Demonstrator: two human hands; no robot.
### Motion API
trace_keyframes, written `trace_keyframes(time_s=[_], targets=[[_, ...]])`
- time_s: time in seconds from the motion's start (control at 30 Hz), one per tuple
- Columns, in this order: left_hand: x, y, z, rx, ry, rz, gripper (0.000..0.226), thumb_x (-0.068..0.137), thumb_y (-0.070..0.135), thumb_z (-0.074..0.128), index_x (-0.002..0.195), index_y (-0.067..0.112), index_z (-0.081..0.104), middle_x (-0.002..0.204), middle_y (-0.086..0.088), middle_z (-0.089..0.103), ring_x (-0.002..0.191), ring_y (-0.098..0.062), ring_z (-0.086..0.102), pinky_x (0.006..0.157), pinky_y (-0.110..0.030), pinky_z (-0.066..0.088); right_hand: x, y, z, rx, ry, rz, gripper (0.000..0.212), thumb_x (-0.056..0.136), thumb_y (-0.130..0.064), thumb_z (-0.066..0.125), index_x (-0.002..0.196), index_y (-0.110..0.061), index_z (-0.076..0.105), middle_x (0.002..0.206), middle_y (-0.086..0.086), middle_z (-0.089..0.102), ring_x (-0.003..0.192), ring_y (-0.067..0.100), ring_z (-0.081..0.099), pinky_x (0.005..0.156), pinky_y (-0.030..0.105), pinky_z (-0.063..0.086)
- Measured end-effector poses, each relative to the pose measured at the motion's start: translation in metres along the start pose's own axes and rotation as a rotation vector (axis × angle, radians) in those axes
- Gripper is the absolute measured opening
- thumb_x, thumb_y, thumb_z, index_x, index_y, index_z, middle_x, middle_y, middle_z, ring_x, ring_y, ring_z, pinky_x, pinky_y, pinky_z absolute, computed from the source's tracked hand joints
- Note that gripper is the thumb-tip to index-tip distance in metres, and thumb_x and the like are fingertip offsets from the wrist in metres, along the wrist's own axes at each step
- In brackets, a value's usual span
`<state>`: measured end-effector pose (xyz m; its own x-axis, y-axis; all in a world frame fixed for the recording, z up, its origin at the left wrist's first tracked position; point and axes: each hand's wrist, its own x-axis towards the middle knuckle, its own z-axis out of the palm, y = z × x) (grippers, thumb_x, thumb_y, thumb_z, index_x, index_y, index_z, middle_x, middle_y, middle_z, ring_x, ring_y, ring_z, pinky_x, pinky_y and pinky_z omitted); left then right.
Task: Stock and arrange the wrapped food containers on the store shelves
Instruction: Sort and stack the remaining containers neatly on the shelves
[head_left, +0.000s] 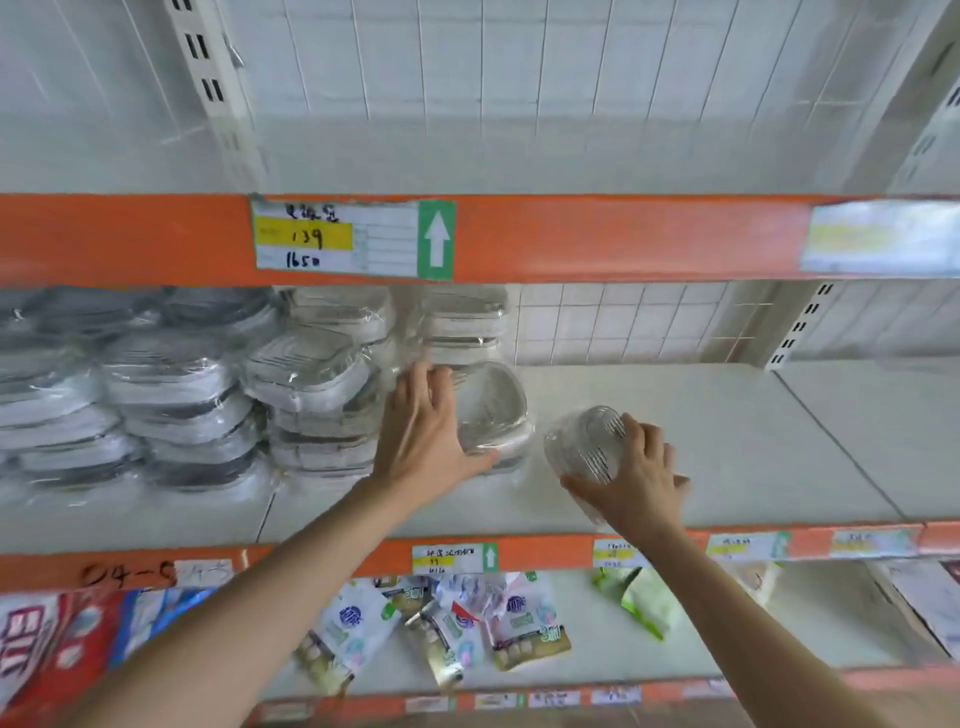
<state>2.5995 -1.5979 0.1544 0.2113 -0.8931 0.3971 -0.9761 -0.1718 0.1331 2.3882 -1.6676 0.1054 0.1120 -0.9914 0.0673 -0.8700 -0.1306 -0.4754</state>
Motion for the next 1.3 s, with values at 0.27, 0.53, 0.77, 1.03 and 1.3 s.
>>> trace_keyframes(time_s=[0.27,0.53,0.77,1.03,1.3], targets=[[-0.085,-0.016,-0.067,0.012,-0.300,-0.165,0.099,0.052,0.066,0.075,0.126,0.010,0.041,0.124,-0.010,0.033,0.113,-0.027,0.039,0.094,-0.035,0.037,-0.077,-0.023,-0.022,-0.139,-0.183,-0.247,0.099,0.069,-0.064,0.064,0.147,-0.026,0.017,0.139,-0.008,0.028,0.127,0.015,0.026,0.099,0.039,0.026],[-0.150,-0.063,-0.172,0.112,-0.373,-0.165,0.099,0.054,0.068,0.073,0.126,0.008,0.042,0.119,-0.009,0.034,0.107,-0.023,0.040,0.094,-0.032,0.037,-0.160,-0.099,-0.045,-0.138,-0.258,-0.476,0.100,0.069,-0.066,0.059,0.148,-0.028,0.012,0.141,-0.011,0.026,0.129,0.013,0.023,0.098,0.036,0.022],[-0.198,-0.104,-0.280,0.172,-0.341,-0.226,0.096,0.058,0.072,0.067,0.124,0.007,0.040,0.117,-0.008,0.032,0.106,-0.023,0.038,0.096,-0.032,0.037,-0.226,-0.183,-0.091,-0.149,-0.300,-0.646,0.099,0.072,-0.064,0.058,0.149,-0.026,0.009,0.144,-0.009,0.023,0.132,0.015,0.022,0.103,0.037,0.023],[-0.186,-0.095,-0.351,0.035,-0.169,-0.272,0.101,0.059,0.074,0.069,0.128,0.009,0.035,0.122,-0.008,0.028,0.113,-0.024,0.033,0.096,-0.036,0.033,-0.237,-0.238,-0.200,-0.232,-0.232,-0.754,0.088,0.074,-0.058,0.064,0.144,-0.023,0.023,0.144,-0.002,0.029,0.132,0.020,0.026,0.104,0.043,0.025],[-0.142,-0.045,-0.350,-0.365,0.064,-0.277,0.094,0.059,0.054,0.082,0.132,0.016,0.037,0.128,-0.005,0.036,0.119,-0.024,0.036,0.098,-0.040,0.038,-0.205,-0.222,-0.278,-0.267,-0.044,-0.668,0.081,0.073,-0.056,0.066,0.139,-0.023,0.033,0.139,0.002,0.034,0.127,0.022,0.032,0.098,0.040,0.029]])
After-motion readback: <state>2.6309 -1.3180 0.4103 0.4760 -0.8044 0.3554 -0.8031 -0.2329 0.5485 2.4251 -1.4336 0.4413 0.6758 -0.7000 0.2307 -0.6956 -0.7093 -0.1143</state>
